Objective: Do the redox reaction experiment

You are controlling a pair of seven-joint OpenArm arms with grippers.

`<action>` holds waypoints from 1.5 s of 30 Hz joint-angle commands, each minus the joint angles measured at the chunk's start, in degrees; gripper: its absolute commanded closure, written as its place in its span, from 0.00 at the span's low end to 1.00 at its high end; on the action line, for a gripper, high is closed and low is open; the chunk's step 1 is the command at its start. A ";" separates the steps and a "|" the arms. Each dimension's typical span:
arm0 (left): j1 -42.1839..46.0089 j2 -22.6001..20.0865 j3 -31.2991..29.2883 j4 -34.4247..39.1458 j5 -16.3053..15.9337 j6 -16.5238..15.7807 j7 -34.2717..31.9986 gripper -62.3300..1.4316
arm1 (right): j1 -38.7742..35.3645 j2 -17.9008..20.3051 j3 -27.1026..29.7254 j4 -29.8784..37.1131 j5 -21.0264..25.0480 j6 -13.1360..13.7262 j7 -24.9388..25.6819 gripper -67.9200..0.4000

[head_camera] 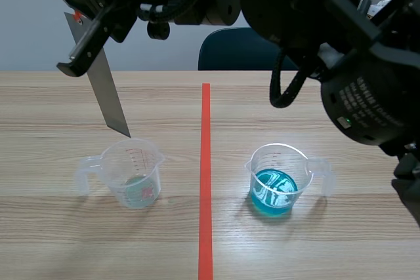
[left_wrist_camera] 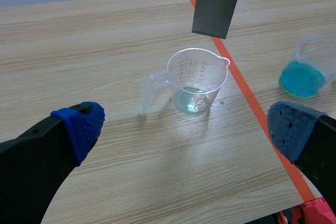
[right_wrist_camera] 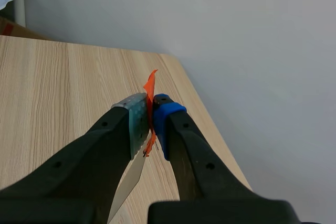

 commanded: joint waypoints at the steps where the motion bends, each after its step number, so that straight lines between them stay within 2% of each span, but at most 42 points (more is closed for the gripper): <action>1: -0.15 0.31 0.04 1.09 -0.17 -0.11 -1.01 0.00 | 1.01 -0.17 0.55 1.01 0.44 -0.24 0.63 0.98; 18: -0.15 0.31 0.04 1.09 -0.17 -0.11 -1.01 0.00 | 1.01 -0.15 0.55 1.01 0.44 -0.24 0.63 0.98; 24: -0.15 0.28 0.04 1.09 -0.17 -0.11 -1.01 0.00 | -0.90 0.66 4.00 2.32 0.44 -0.15 0.70 0.98; 33: -0.15 0.28 0.04 1.09 -0.17 -0.11 -1.01 0.00 | -6.08 7.32 9.46 9.44 0.46 1.33 1.84 0.98; 38: -0.15 0.28 0.04 1.09 -0.17 -0.11 -1.01 0.00 | -10.64 12.35 13.73 12.48 0.46 1.55 5.35 0.98; 41: -0.15 0.28 0.04 1.09 -0.17 -0.11 -1.01 0.00 | -13.79 15.61 16.76 13.81 0.46 3.04 8.37 0.98; 45: -0.15 0.28 0.04 1.09 -0.17 -0.11 -1.01 0.00 | -18.14 20.00 20.85 14.86 0.46 3.06 12.61 0.98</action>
